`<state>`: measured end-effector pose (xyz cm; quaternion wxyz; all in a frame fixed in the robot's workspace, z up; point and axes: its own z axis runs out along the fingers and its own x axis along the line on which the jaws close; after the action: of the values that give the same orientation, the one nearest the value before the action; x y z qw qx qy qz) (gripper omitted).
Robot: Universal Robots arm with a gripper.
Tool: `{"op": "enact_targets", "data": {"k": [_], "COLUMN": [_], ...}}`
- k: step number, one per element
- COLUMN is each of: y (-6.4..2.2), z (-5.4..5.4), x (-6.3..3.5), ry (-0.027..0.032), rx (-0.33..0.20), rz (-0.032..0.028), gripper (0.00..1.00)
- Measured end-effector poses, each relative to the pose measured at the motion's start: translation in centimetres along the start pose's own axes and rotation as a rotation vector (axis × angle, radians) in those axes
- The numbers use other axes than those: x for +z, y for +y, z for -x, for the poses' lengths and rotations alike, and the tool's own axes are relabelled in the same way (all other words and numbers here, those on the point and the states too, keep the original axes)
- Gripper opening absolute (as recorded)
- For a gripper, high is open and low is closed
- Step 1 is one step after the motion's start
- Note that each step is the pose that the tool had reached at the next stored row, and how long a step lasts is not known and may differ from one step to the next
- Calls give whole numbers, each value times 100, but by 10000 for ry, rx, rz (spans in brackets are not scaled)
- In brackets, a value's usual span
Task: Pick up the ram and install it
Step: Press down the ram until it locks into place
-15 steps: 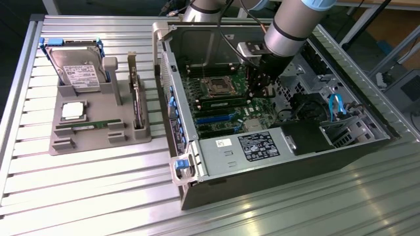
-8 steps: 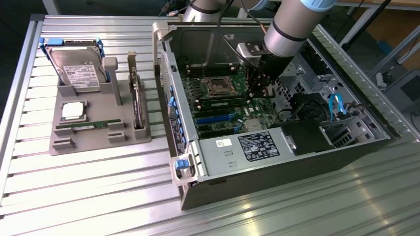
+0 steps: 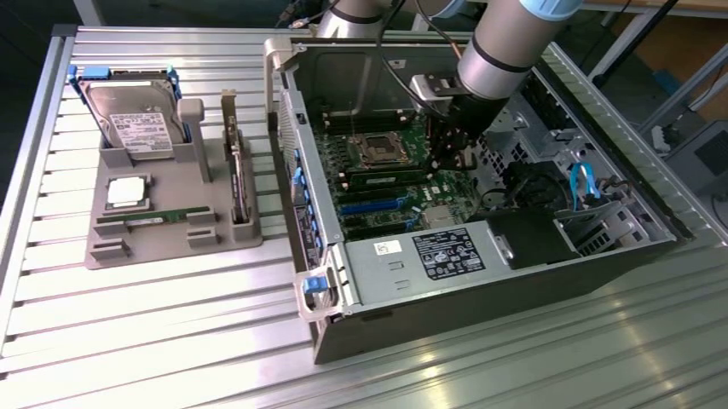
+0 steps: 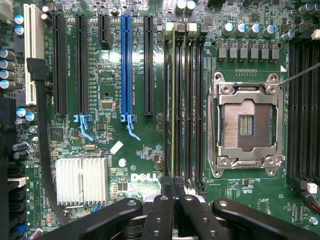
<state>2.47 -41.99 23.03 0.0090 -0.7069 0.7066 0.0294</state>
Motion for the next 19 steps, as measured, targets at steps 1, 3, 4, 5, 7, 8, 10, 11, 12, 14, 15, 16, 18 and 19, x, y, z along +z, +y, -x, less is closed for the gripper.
{"op": "enact_targets", "data": {"k": [1, 3, 4, 5, 7, 8, 10, 11, 12, 14, 15, 16, 18, 19], "y": [0, 0, 0, 0, 1, 1, 2, 2, 3, 3, 4, 4, 6, 6], "z": [0, 0, 0, 1, 2, 2, 3, 4, 5, 6, 7, 8, 10, 12], "x": [0, 0, -4, -7, -26, -37, -62, -72, -84, -111, -125, -140, -188, -219], "ry": [0, 0, 0, -2, -2, -1, 1, 1, 2, 0, 0, 0, 2, 0], "rx": [0, 0, 0, 0, 0, 0, 0, 0, 0, 0, 0, 0, 0, 0], "rz": [0, 0, 0, 0, 0, 0, 1, 0, 1, 0, 0, 0, 1, 1], "gripper": [10, 10, 10, 10, 10, 10, 10, 10, 10, 10, 10, 10, 10, 10]}}
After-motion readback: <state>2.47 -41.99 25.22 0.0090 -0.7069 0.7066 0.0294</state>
